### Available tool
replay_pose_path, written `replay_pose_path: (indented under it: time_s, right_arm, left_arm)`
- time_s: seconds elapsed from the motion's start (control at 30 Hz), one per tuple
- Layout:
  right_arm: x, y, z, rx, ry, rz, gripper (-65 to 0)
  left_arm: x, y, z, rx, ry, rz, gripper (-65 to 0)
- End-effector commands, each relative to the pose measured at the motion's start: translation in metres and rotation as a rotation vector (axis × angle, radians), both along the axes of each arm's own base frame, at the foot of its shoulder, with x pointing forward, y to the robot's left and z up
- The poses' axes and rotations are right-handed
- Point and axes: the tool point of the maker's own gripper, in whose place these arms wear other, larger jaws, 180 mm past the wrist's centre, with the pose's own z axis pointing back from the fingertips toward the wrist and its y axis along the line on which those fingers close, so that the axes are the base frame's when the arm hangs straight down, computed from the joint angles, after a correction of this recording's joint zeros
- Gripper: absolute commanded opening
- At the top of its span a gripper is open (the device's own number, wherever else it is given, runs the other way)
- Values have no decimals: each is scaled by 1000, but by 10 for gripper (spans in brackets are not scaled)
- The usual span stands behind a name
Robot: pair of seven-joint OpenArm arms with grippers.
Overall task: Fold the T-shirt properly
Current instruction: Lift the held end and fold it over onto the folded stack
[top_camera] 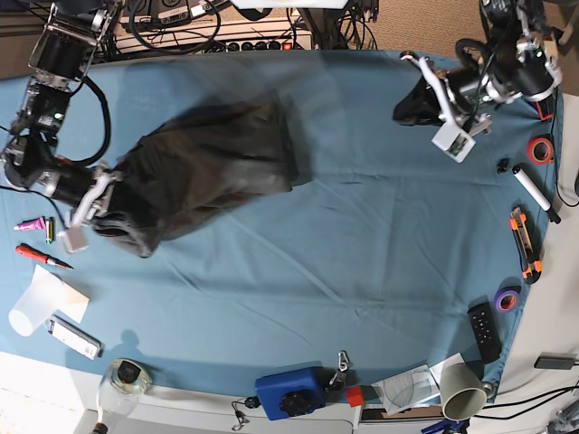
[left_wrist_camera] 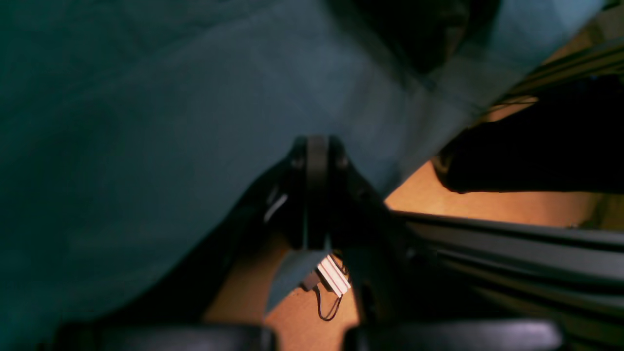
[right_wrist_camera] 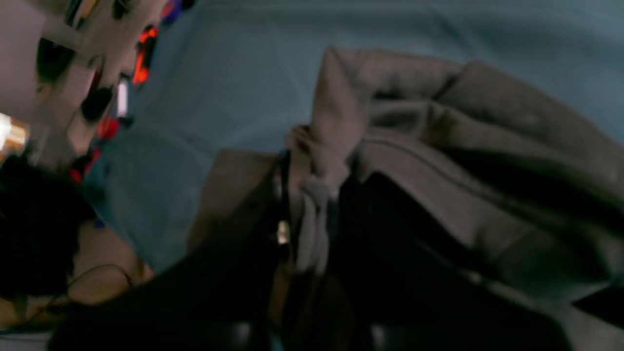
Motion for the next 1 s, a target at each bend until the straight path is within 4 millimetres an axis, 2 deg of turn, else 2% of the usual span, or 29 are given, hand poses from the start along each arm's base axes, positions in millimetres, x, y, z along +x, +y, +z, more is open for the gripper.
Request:
replay_pose_path:
  time_s: [0.0,0.17,0.47,0.63,0.8,0.97]
  right_arm:
    - [5,4,21,5,-69,22,-650]
    - [-13,25,23,-18,-83,98,-650]
    - [-63,58,28,-68,-106,216,-650]
    - [-66,57,23,-96,-95,213,-650]
    - [-62,52,0,-194,-59,173,-650]
    - [-71,81,-13,-163,-28,243,-650]
  left_arm:
    - [1,-1,11,-10,-40,-2,-650]
    - [-9,9,13,19,-33,23,-650]
    - [-15,8,10,19,-13,22,-650]
    - [-23,1,15,-8,-10,17,-650]
    - [-22,-9,23,-40,-36,26,-650]
    - [-24,-16,28,-73,-37,25,-650]
